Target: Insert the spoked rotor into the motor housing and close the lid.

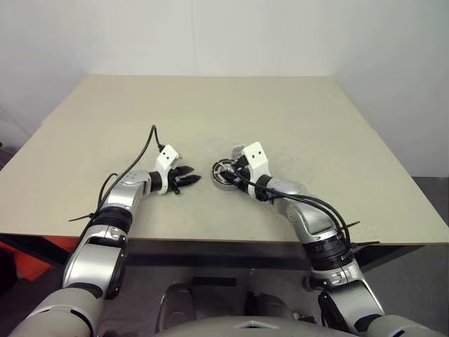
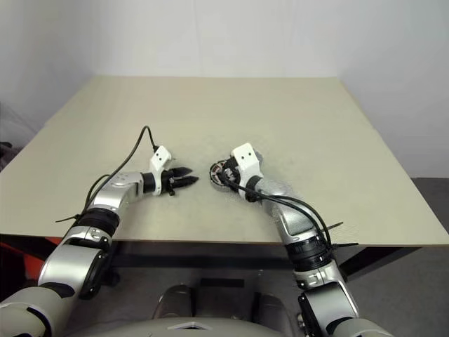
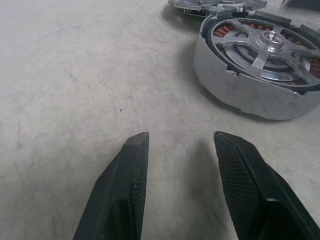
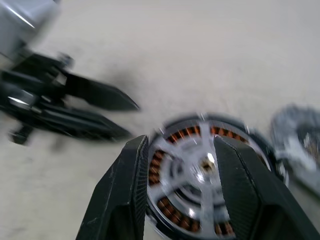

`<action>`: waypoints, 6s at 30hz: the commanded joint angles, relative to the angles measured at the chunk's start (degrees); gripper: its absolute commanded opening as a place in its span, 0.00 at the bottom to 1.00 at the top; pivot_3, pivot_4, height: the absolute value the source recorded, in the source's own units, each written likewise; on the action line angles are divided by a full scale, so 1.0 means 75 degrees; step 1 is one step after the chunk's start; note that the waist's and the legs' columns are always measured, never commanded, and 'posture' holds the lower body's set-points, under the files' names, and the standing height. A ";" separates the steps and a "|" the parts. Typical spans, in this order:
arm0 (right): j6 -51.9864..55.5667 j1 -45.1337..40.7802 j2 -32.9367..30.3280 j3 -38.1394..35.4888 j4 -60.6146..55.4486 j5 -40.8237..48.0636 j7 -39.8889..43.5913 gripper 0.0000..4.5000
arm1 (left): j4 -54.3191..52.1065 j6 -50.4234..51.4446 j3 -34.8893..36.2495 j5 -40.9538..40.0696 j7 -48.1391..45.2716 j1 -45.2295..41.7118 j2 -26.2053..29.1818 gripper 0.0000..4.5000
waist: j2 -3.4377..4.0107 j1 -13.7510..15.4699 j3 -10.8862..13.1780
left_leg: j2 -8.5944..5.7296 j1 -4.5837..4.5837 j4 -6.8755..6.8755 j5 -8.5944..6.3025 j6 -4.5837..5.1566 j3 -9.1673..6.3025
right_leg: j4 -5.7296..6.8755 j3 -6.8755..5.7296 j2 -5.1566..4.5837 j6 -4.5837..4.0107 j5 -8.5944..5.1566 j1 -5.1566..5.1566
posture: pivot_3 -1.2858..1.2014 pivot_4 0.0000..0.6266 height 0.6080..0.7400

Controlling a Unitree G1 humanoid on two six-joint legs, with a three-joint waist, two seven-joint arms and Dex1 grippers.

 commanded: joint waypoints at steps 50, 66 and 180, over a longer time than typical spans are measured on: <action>-0.7499 -0.3417 -0.2068 0.2837 0.5386 -0.4697 0.4626 0.46 | -0.0699 0.0059 0.0142 -0.0118 0.0063 0.0136 -0.0178 0.49 | -0.0008 -0.0217 0.0005 | 0.0017 -0.0012 0.0101 -0.0036 0.0063 0.0003 | 0.0062 -0.0001 0.0004 -0.0031 0.0020 -0.0006 | 0.52 0.00 1.00; -0.8015 -0.3570 -0.1614 0.2616 0.6377 -0.4891 0.4243 0.00 | -0.0784 0.0055 0.0243 -0.0180 0.0282 0.0257 -0.0086 0.49 | -0.0015 -0.0267 0.0001 | 0.0022 0.0056 0.0101 -0.0032 0.0057 0.0004 | 0.0068 0.0000 0.0008 -0.0021 0.0014 0.0039 | 0.52 0.00 1.00; 0.2895 -0.1778 0.3188 -0.5879 0.2964 0.3855 -0.2483 1.00 | -0.0234 -0.0172 0.0387 -0.0017 0.0279 0.0105 0.0488 0.49 | -0.0012 -0.0019 0.0000 | 0.0006 0.0167 -0.0176 0.0048 -0.0099 0.0006 | -0.0054 -0.0005 0.0011 0.0019 -0.0014 0.0041 | 0.52 0.00 1.00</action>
